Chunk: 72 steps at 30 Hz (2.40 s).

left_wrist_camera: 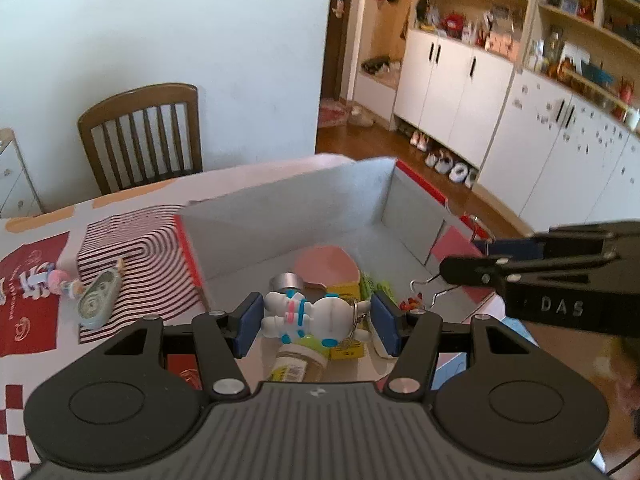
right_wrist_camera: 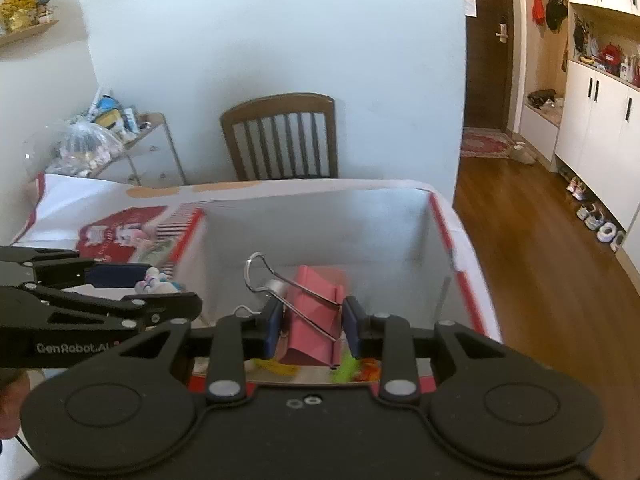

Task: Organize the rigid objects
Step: 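Lower the figurine and clip into the box and open both tools, then withdraw both tools from the box toward the pink figurine and tape dispenser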

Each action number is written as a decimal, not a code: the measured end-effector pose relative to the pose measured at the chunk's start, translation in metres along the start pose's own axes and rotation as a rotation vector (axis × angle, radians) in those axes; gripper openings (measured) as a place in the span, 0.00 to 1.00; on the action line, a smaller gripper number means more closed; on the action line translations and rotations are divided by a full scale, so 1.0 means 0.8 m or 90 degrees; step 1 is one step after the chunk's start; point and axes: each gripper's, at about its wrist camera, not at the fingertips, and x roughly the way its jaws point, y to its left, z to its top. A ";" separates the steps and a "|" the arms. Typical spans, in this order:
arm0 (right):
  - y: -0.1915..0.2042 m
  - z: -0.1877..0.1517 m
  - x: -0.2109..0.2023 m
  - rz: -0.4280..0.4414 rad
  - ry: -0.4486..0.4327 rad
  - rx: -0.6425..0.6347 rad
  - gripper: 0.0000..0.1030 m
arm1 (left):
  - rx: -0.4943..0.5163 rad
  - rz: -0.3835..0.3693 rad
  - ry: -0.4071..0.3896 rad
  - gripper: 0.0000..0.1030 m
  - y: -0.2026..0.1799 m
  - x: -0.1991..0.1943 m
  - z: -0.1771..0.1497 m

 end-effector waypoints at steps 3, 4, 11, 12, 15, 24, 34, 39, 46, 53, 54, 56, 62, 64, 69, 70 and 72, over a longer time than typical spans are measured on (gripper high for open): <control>-0.021 0.002 0.016 0.007 0.021 0.003 0.30 | 0.012 0.005 0.027 0.56 -0.014 0.026 0.003; -0.027 0.003 0.023 0.007 0.030 0.001 0.30 | 0.018 0.011 0.033 0.56 -0.019 0.033 0.004; -0.051 0.002 0.072 0.023 0.078 -0.015 0.30 | 0.030 0.060 0.051 0.56 -0.029 0.078 0.016; -0.052 0.001 0.077 0.024 0.084 -0.019 0.30 | 0.028 0.069 0.056 0.56 -0.027 0.086 0.019; -0.053 -0.004 0.091 0.023 0.098 -0.035 0.30 | 0.019 0.089 0.070 0.56 -0.022 0.105 0.028; -0.040 -0.005 0.113 0.036 0.148 -0.073 0.30 | -0.011 0.089 0.124 0.56 -0.011 0.143 0.041; -0.048 -0.011 0.127 0.033 0.197 -0.065 0.31 | -0.036 0.083 0.176 0.57 -0.012 0.166 0.040; -0.051 -0.009 0.125 0.036 0.198 -0.056 0.32 | -0.039 0.082 0.182 0.57 -0.014 0.166 0.042; -0.052 -0.008 0.115 0.040 0.189 -0.046 0.37 | -0.066 0.070 0.173 0.64 -0.008 0.149 0.043; -0.050 -0.007 0.093 0.045 0.167 -0.043 0.48 | -0.084 0.047 0.130 0.67 -0.006 0.109 0.041; -0.049 -0.007 0.089 0.046 0.164 -0.045 0.49 | -0.083 0.045 0.122 0.67 -0.008 0.101 0.041; -0.046 -0.007 0.081 0.045 0.155 -0.048 0.53 | -0.081 0.042 0.109 0.70 -0.010 0.087 0.042; -0.037 -0.006 0.060 0.047 0.131 -0.051 0.65 | -0.073 0.038 0.073 0.72 -0.005 0.049 0.038; -0.033 -0.006 0.052 0.047 0.121 -0.053 0.68 | -0.070 0.032 0.061 0.72 0.002 0.040 0.038; -0.014 -0.004 0.035 0.048 0.093 -0.058 0.77 | -0.064 0.022 0.031 0.76 0.016 0.011 0.031; -0.008 -0.003 0.031 0.048 0.087 -0.058 0.80 | -0.065 0.016 0.027 0.77 0.021 0.006 0.029; 0.002 0.000 0.025 0.049 0.074 -0.057 0.84 | -0.065 0.006 0.016 0.78 0.032 -0.006 0.024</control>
